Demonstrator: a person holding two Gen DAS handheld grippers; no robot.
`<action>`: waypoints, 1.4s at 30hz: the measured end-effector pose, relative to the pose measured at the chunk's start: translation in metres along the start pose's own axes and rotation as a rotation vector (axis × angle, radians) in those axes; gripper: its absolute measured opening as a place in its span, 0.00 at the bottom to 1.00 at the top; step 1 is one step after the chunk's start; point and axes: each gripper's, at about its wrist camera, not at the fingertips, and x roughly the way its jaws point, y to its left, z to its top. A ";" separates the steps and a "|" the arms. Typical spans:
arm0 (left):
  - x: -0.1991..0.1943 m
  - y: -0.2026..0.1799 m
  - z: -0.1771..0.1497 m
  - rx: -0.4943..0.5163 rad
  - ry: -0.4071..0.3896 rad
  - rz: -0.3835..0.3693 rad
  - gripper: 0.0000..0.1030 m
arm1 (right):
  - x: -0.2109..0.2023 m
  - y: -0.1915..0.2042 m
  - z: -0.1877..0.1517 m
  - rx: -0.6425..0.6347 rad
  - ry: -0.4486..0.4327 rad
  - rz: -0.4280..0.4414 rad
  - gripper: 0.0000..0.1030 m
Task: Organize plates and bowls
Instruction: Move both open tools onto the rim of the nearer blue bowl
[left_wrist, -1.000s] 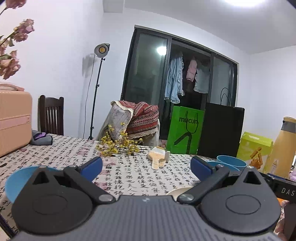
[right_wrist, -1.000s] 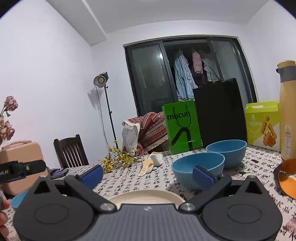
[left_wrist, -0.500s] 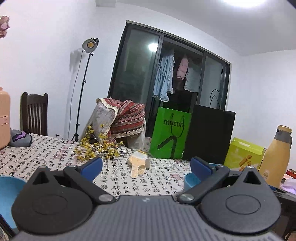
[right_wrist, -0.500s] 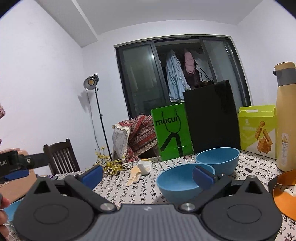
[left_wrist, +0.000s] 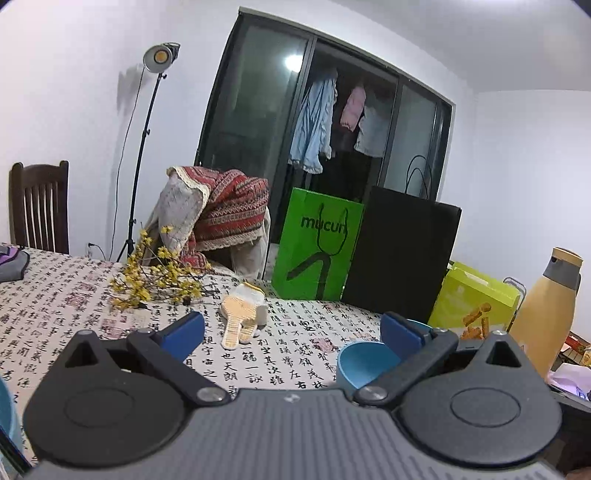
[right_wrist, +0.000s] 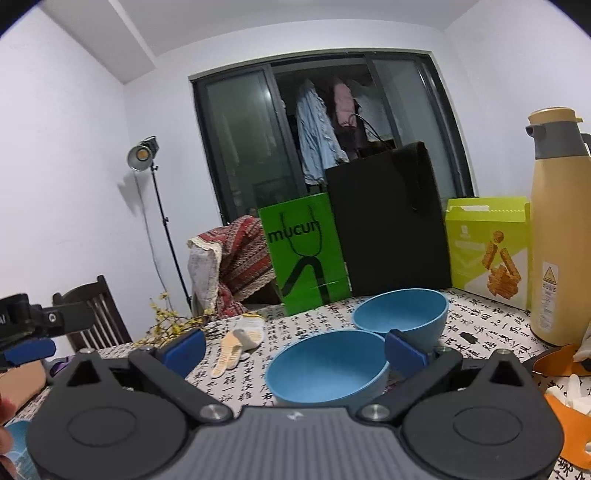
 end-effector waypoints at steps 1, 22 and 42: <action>0.004 -0.001 0.000 0.000 0.012 -0.001 1.00 | 0.002 -0.001 0.001 0.003 0.005 -0.007 1.00; 0.101 -0.032 0.013 0.030 0.194 0.076 1.00 | 0.078 -0.024 0.018 0.103 0.130 -0.103 1.00; 0.159 -0.035 -0.001 0.042 0.315 0.164 1.00 | 0.130 -0.054 0.002 0.213 0.226 -0.147 1.00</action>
